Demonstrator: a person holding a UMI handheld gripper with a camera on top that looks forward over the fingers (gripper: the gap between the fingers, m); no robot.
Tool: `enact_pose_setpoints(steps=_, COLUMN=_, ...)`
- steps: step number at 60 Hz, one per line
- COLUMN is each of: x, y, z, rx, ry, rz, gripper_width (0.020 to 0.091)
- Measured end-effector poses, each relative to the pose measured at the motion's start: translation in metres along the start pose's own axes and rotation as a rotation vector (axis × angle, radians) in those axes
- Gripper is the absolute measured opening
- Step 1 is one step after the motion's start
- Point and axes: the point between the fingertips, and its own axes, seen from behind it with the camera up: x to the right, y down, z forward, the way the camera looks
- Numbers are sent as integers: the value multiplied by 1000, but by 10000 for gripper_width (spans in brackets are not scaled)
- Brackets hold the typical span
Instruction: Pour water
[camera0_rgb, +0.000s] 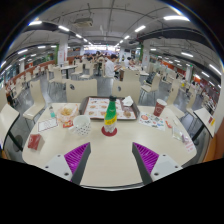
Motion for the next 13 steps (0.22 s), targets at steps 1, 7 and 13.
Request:
enact_pose_setpoints(steps=1, x=1, y=-2, z=-2, rx=5, ry=2, rz=-10, gripper_width=848)
enact_pose_setpoints(steps=7, x=-1, y=-6, z=-8, rx=23, ry=-33, rz=-37, gripper_width=847)
enact_pose_setpoints(steps=13, x=-7, y=-9, z=-7, rx=36, ry=-116, rz=2, gripper_width=840)
